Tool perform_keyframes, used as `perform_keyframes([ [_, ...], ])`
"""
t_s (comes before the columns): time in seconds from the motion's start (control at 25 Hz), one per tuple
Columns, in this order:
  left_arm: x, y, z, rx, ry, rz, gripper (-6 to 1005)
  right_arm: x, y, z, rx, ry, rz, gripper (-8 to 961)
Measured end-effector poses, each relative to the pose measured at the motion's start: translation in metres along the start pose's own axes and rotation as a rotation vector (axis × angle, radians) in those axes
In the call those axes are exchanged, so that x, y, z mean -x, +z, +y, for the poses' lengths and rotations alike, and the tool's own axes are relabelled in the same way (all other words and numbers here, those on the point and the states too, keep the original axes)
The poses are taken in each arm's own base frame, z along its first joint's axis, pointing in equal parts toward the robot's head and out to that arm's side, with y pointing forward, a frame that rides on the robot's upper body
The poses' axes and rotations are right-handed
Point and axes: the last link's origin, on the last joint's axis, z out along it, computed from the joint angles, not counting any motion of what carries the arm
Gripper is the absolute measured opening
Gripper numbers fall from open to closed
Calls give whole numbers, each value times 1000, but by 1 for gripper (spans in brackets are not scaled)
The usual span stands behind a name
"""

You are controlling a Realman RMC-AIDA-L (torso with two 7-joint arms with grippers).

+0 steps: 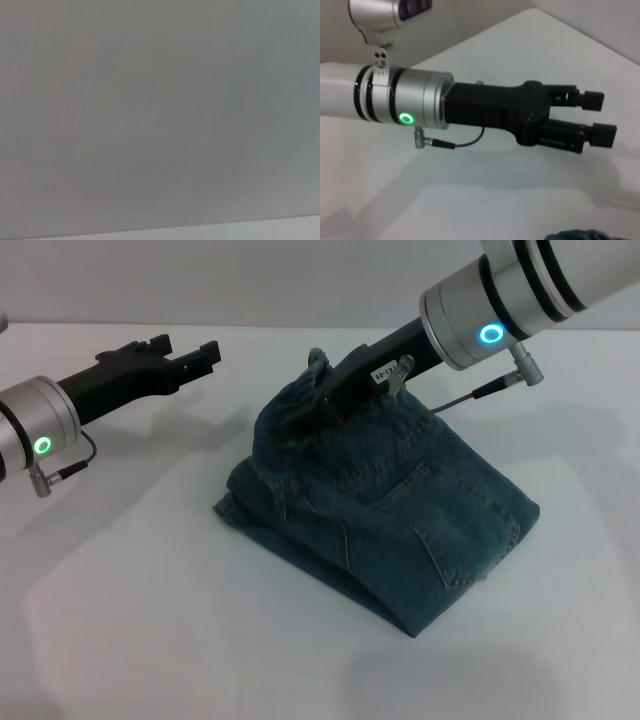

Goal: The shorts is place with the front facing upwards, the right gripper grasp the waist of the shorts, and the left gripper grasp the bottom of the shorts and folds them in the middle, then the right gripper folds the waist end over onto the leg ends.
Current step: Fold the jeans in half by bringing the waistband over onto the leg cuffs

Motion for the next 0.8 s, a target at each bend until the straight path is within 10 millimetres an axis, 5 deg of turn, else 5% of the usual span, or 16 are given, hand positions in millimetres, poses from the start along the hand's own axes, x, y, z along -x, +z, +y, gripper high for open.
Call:
perform_keyframes([
  [0.6, 1, 1, -10, -73, 39, -6, 827, 23, -8, 6, -71, -163, -37, 694],
  [0.8, -3, 1, -16, -112, 57, 3, 827, 28, -11, 7, -122, -216, -63, 695],
])
